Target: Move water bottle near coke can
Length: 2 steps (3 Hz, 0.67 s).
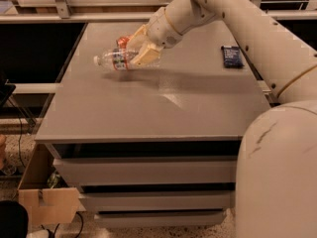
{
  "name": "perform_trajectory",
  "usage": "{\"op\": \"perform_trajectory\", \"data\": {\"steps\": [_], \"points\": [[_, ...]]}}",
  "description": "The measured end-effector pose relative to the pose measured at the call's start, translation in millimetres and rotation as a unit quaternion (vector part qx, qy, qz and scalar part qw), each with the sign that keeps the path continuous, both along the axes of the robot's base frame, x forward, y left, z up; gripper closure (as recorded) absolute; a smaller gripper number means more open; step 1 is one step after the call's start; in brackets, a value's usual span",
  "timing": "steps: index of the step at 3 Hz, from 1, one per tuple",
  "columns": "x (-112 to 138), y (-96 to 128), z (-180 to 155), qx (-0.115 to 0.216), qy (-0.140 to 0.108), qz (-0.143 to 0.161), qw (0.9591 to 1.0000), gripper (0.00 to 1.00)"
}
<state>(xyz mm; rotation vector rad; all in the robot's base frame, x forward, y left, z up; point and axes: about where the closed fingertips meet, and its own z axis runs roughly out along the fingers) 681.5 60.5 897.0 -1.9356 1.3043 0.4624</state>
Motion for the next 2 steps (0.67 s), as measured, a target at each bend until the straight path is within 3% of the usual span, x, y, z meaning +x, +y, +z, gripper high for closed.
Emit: {"op": "perform_trajectory", "data": {"steps": [2], "points": [[19,2,-27,0.021,0.029,-0.005,0.9993,1.0]]}}
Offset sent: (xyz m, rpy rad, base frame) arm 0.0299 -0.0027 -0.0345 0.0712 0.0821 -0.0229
